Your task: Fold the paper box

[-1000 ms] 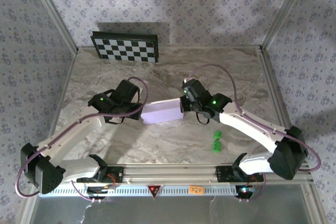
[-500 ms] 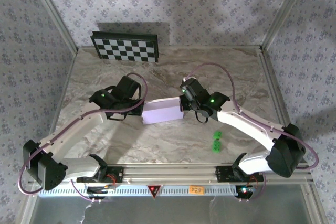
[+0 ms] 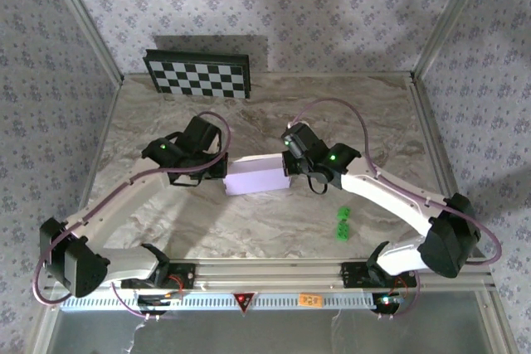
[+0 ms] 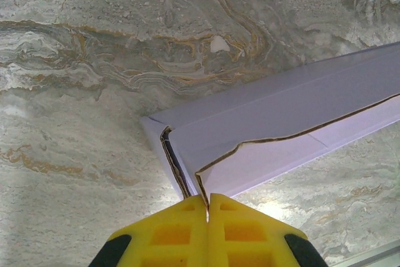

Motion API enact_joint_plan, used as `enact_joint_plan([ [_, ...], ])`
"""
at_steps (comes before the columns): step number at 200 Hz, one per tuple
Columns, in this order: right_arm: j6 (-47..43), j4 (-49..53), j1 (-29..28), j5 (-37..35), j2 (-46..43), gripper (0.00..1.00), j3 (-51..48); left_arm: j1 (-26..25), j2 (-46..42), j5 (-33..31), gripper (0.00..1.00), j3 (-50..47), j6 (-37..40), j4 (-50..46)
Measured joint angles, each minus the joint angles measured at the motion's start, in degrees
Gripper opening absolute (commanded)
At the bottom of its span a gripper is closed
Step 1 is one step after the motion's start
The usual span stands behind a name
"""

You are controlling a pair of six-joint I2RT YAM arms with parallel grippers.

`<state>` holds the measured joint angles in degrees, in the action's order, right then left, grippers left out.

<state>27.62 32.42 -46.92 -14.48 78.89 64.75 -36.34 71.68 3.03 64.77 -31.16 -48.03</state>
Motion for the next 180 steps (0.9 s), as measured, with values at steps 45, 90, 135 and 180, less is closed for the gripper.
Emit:
enact_joint_plan([
  [45,0.0,0.2,0.0,-0.3,0.0,0.00,0.0,0.3,1.5,0.2,0.00,0.4,0.0,-0.3],
  [90,0.0,0.2,0.0,-0.3,0.0,0.00,0.0,0.3,1.5,-0.1,0.00,0.7,1.0,-1.7],
  [135,0.0,0.2,0.0,-0.1,0.0,0.00,0.0,0.3,1.5,-0.8,0.00,0.7,2.2,-2.0],
  [180,0.0,0.2,-0.3,0.0,0.0,0.00,0.0,0.3,1.5,-1.4,0.00,0.6,2.8,-2.4],
])
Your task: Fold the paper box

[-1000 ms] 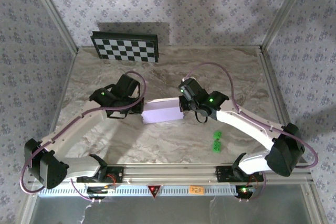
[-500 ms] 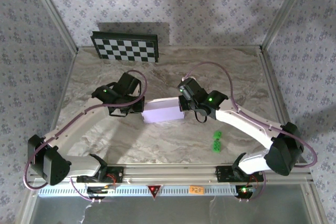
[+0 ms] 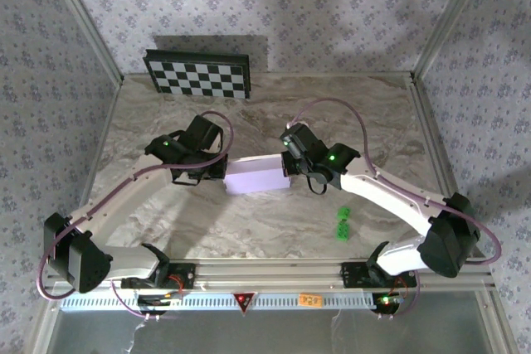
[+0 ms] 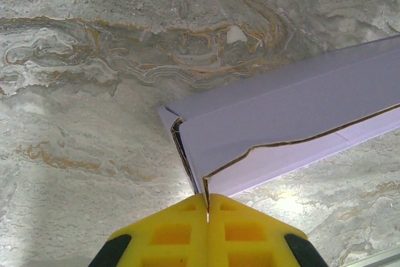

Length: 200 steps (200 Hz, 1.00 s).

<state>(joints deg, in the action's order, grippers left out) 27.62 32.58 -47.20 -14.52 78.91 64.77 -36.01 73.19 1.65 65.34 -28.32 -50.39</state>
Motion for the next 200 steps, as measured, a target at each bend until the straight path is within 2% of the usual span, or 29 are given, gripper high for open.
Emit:
enact_joint_plan([
  [82,0.0,-1.9,-0.1,-0.1,-0.2,0.00,-1.6,0.0,-0.8,0.5,0.03,-3.4,0.0,2.5],
  [108,0.0,-3.1,-0.3,-0.1,-0.4,0.00,-2.3,0.0,-1.9,0.5,0.09,-4.0,-0.1,2.5],
  [133,0.1,-4.0,-0.6,-0.1,-0.4,0.00,-2.8,0.0,-3.5,0.7,0.19,-4.2,-0.4,2.4],
  [200,0.5,-5.3,-0.7,-0.1,-0.4,0.00,-3.4,0.2,-10.5,0.7,0.22,-4.1,-1.8,4.2],
])
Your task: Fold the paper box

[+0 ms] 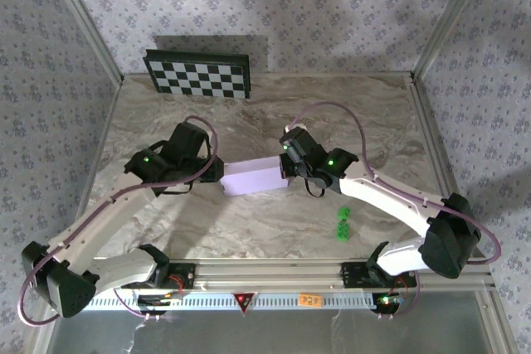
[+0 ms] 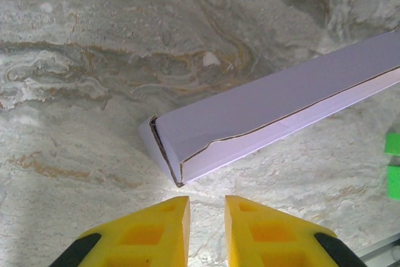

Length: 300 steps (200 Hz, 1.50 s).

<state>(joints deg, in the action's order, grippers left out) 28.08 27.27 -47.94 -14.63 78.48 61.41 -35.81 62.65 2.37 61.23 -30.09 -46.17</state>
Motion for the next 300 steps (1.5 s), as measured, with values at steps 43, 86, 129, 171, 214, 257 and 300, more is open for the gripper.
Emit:
enact_joint_plan([
  [43,0.0,-0.3,-0.2,-0.1,0.0,0.00,-0.2,1.6,1.0,-0.8,0.21,0.2,0.0,1.3],
  [86,0.0,-0.2,-0.4,-0.2,0.0,0.00,-0.2,2.5,4.0,-1.6,0.20,2.4,0.5,1.7],
  [129,0.3,-0.4,-0.4,-0.2,0.0,0.00,-0.4,2.9,7.0,-1.5,0.19,2.6,1.1,2.6],
  [171,0.9,-0.8,-0.6,-0.6,0.0,0.00,-0.8,2.9,7.6,-0.5,0.17,2.2,1.1,2.7],
  [214,1.3,-0.8,-0.6,-0.5,-0.1,0.00,-1.0,3.1,7.4,0.8,0.16,0.4,0.9,4.6],
  [257,1.5,1.2,-0.7,0.1,-0.3,0.09,-0.1,3.2,5.9,1.5,0.16,-1.9,0.2,6.4],
  [300,1.2,6.8,-0.7,1.5,-0.6,0.18,3.5,3.2,5.3,1.6,0.16,-3.0,0.0,7.5],
])
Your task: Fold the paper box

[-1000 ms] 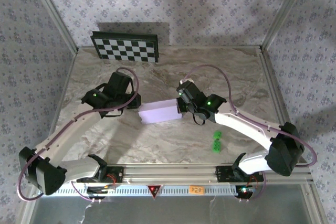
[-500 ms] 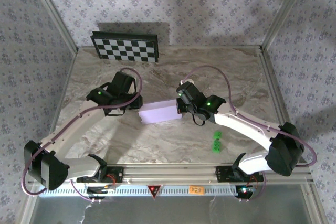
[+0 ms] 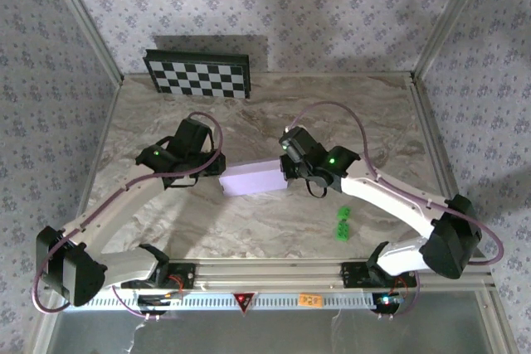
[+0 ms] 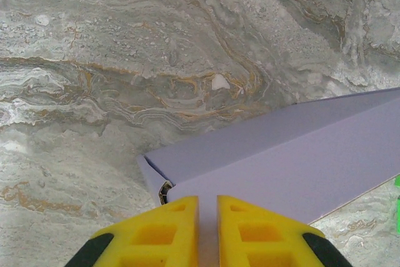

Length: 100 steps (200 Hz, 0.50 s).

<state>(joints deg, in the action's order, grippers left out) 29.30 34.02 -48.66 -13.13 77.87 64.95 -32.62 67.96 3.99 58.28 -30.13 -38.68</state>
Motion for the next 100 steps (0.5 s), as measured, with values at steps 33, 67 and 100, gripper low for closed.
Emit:
enact_joint_plan([
  [33,-0.5,1.2,0.8,1.8,-0.5,0.16,3.6,0.0,0.0,0.1,0.16,-0.3,0.0,0.4],
  [67,-1.7,1.1,2.4,3.7,1.0,0.11,7.4,0.0,0.0,0.1,0.16,-0.4,0.0,0.4],
  [100,-1.9,1.2,3.5,5.2,3.7,0.09,7.1,0.0,0.0,0.1,0.16,-0.4,0.0,0.5],
])
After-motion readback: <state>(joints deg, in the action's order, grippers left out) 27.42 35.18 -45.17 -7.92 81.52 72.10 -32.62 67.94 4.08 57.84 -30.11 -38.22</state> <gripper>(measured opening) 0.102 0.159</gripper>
